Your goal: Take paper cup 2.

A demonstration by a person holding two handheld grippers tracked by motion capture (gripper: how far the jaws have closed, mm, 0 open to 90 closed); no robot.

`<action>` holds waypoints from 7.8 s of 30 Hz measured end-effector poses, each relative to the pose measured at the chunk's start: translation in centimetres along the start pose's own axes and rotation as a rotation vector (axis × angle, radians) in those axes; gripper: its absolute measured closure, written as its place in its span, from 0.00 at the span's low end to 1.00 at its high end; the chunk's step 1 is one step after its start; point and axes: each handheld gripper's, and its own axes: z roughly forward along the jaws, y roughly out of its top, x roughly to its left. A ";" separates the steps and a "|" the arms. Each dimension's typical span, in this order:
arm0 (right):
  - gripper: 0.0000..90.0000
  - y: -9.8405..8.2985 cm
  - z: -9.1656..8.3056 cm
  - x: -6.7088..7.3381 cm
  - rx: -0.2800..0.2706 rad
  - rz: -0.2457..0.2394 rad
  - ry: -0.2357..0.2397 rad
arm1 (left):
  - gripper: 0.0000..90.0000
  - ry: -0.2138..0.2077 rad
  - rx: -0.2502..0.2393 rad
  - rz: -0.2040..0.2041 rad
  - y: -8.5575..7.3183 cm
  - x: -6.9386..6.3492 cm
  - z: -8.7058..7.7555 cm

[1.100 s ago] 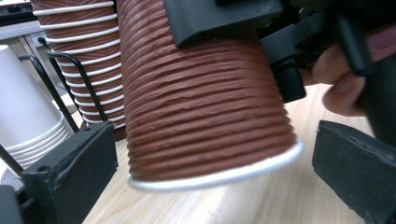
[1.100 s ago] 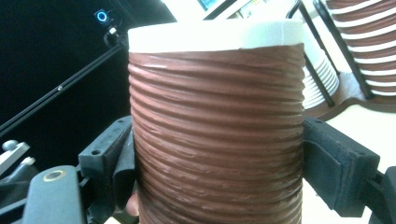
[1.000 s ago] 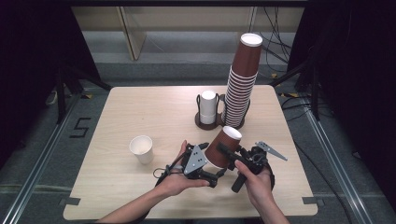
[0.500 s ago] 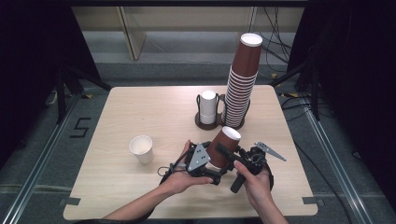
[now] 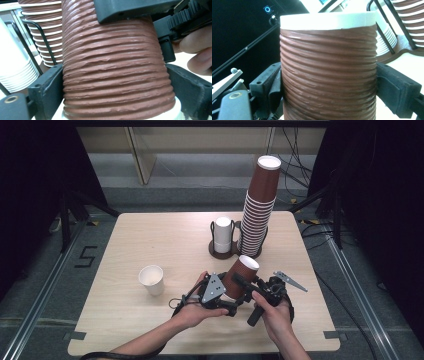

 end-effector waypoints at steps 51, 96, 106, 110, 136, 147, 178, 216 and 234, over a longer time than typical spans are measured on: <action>0.02 0.4 -2.9 -1.3 0.207 -0.268 0.110 | 0.12 -0.033 0.127 0.094 -0.1 1.8 -3.7; 0.04 1.1 -2.8 -0.9 0.613 -0.802 0.133 | 0.12 -0.165 0.295 0.298 0.7 2.3 -6.0; 0.06 1.4 -2.1 -0.1 0.662 -0.900 0.191 | 0.12 -0.232 0.363 0.387 0.7 2.0 -6.0; 0.07 1.4 -1.8 0.2 0.684 -0.947 0.209 | 0.12 -0.261 0.394 0.410 0.6 1.9 -6.0; 0.07 1.1 0.4 2.7 0.784 -1.043 0.367 | 0.12 -0.361 0.469 0.513 0.7 1.2 -5.8; 0.14 0.7 1.1 3.1 0.811 -1.066 0.410 | 0.12 -0.374 0.464 0.522 1.0 1.0 -5.6; 0.24 0.5 1.3 3.1 0.874 -1.092 0.448 | 0.13 -0.412 0.478 0.551 1.2 0.3 -5.3; 0.24 1.9 -2.1 -0.3 0.547 -0.974 0.402 | 0.00 -0.307 0.300 0.294 0.1 2.0 -6.1; 0.23 1.1 -3.0 -1.4 0.424 -0.894 0.341 | 0.00 -0.283 0.227 0.218 0.3 2.7 -6.8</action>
